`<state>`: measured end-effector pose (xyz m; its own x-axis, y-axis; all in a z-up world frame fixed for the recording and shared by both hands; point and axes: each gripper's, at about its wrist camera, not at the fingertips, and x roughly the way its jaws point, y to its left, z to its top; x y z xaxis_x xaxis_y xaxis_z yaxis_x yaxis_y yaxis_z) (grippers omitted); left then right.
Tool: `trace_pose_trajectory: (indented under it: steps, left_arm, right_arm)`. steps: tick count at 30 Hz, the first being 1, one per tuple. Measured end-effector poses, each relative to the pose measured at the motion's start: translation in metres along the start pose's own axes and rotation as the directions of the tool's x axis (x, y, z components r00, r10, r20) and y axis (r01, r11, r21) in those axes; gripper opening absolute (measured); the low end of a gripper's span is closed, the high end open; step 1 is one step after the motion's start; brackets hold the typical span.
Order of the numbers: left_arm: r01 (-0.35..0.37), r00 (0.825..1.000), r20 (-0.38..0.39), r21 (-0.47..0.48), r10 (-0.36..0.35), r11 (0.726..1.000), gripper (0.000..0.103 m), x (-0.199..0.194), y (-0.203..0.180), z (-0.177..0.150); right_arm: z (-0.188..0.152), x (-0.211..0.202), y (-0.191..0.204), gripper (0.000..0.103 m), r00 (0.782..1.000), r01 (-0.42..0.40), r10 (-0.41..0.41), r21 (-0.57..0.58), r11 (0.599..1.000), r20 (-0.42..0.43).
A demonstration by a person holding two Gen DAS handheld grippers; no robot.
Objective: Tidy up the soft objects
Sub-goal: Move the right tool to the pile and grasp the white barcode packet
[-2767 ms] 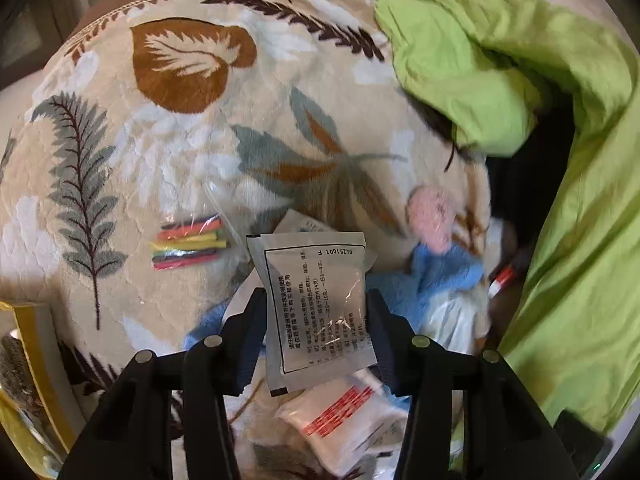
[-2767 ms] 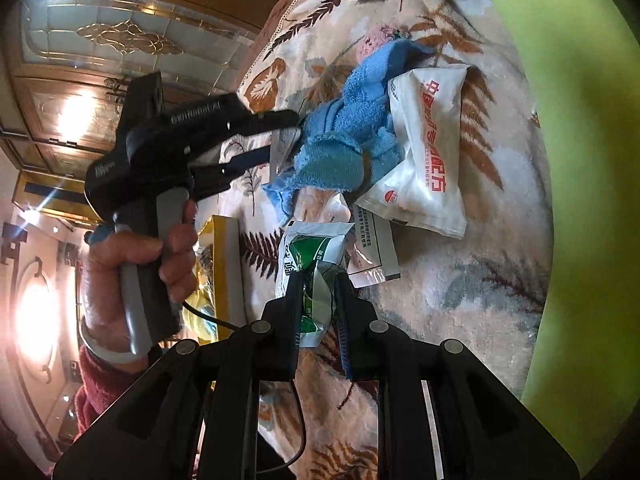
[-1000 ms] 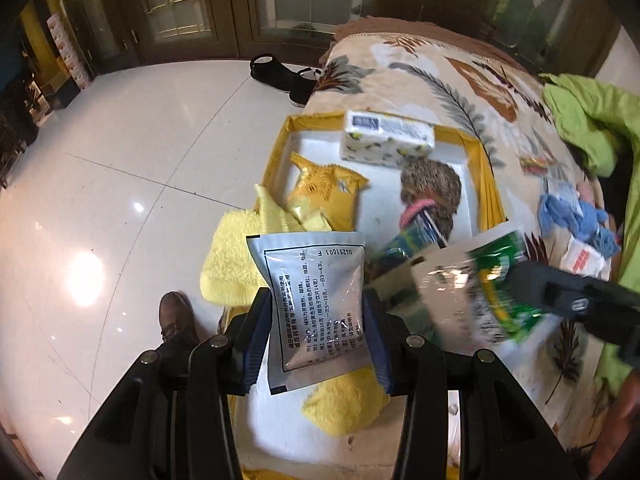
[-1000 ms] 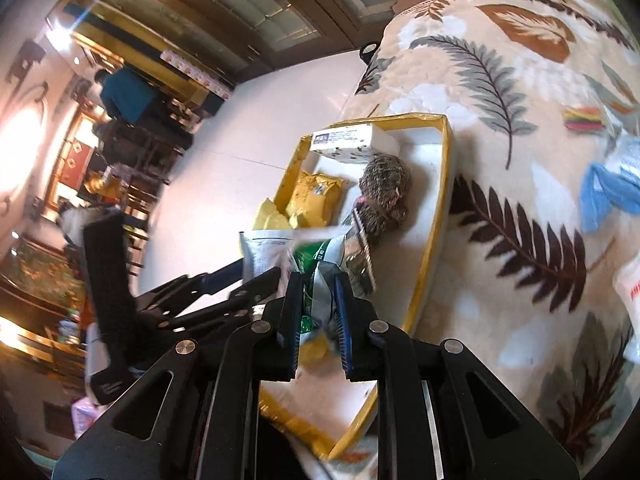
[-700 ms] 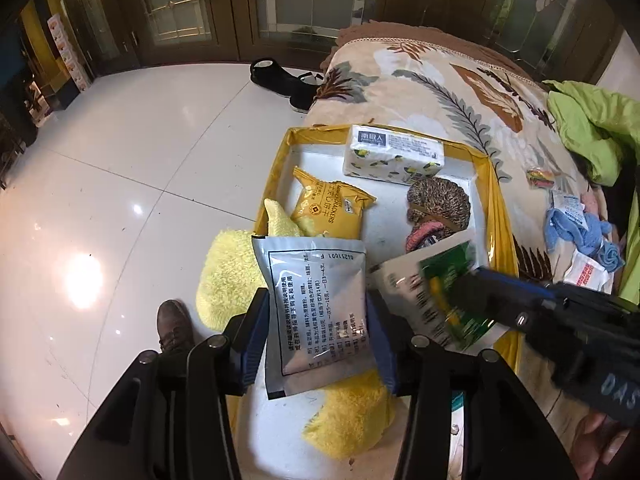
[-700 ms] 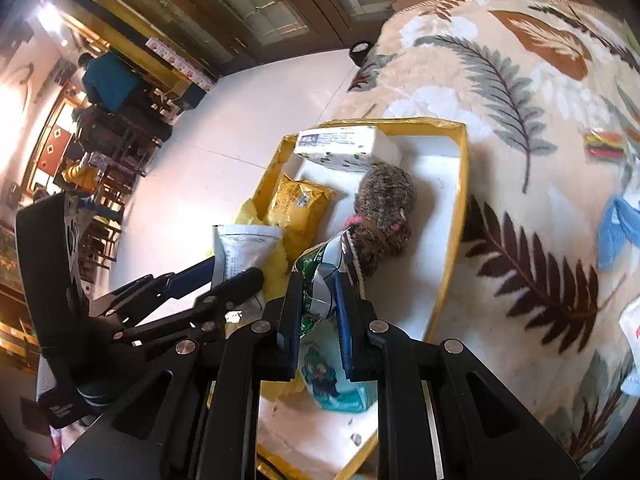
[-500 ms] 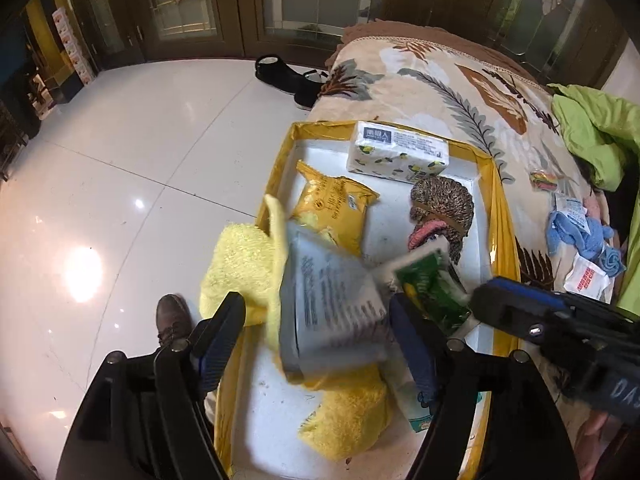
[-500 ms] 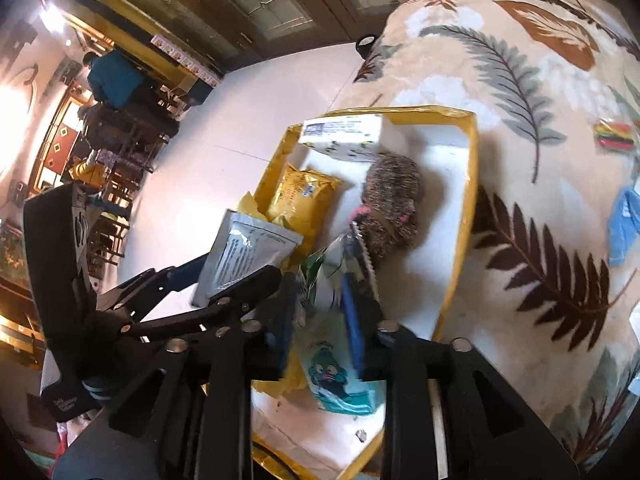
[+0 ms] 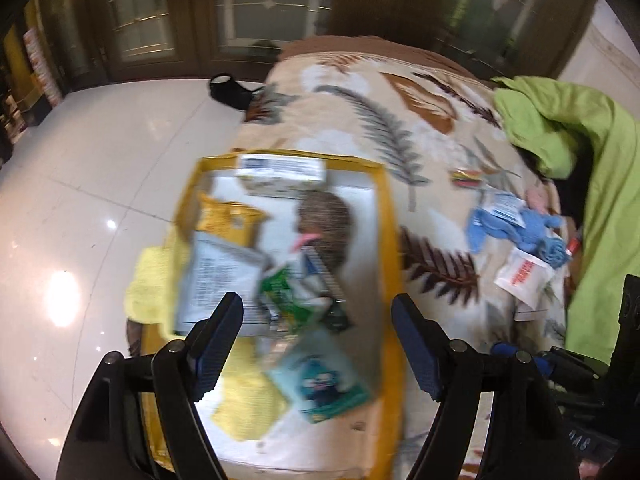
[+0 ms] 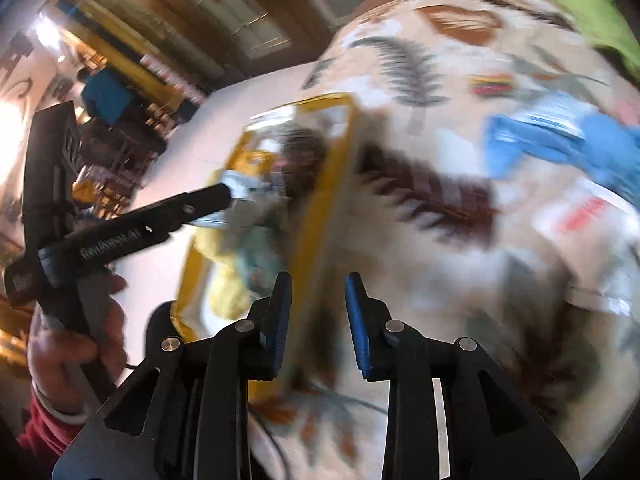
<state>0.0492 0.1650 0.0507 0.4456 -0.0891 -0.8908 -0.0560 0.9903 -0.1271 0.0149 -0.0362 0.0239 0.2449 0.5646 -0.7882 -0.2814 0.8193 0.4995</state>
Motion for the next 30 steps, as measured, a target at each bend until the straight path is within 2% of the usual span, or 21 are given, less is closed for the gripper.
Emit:
trace_pose_trajectory:
  steps: [5,10,14,17,18,20,23,25,27,28,30]
  left_arm:
    - [0.047,0.999,-0.018,0.035,-0.046,0.998,0.077,0.011,-0.034,0.004]
    - [0.092,0.995,-0.043,0.09,-0.089,0.992,0.077,0.027,-0.073,0.013]
    - [0.136,0.988,-0.086,0.127,-0.126,0.983,0.077,0.043,-0.105,0.017]
    - [0.185,0.98,-0.1,0.175,-0.17,0.967,0.077,0.05,-0.13,0.014]
    - [0.209,0.975,-0.113,0.199,-0.189,0.957,0.077,0.053,-0.14,0.012]
    - [0.249,0.966,-0.131,0.255,-0.221,0.935,0.077,0.057,-0.154,0.006]
    - [0.261,0.965,-0.144,0.402,-0.221,0.878,0.077,0.059,-0.177,-0.01]
    - [0.227,0.974,-0.126,0.522,-0.189,0.822,0.077,0.06,-0.193,-0.024]
    - [0.191,0.981,-0.105,0.596,-0.16,0.78,0.077,0.062,-0.204,-0.033]
    - [0.183,0.983,-0.102,0.612,-0.153,0.77,0.077,0.065,-0.207,-0.035]
    - [0.163,0.987,-0.099,0.618,-0.13,0.769,0.077,0.074,-0.212,-0.035]
  right_arm:
    - [-0.013,-0.044,-0.06,0.027,0.995,0.066,-0.076,0.139,0.988,0.071]
    - [-0.014,-0.087,-0.122,0.027,0.974,0.124,-0.173,0.293,0.948,0.145]
    - [-0.014,-0.11,-0.155,0.027,0.962,0.11,-0.198,0.396,0.912,0.189]
    - [-0.008,-0.114,-0.172,0.028,0.962,0.065,-0.174,0.444,0.894,0.209]
    - [-0.005,-0.114,-0.176,0.03,0.963,0.04,-0.157,0.462,0.886,0.217]
    - [0.0,-0.111,-0.183,0.045,0.966,-0.007,-0.124,0.499,0.867,0.229]
    - [0.003,-0.11,-0.188,0.045,0.966,-0.036,-0.104,0.524,0.851,0.235]
    - [0.006,-0.108,-0.186,0.045,0.966,-0.032,-0.107,0.521,0.853,0.234]
    - [0.007,-0.108,-0.186,0.045,0.967,-0.025,-0.112,0.519,0.854,0.23]
    - [0.007,-0.106,-0.188,0.045,0.967,-0.027,-0.109,0.523,0.852,0.229]
    - [0.004,-0.105,-0.192,0.045,0.969,-0.046,-0.093,0.539,0.841,0.228]
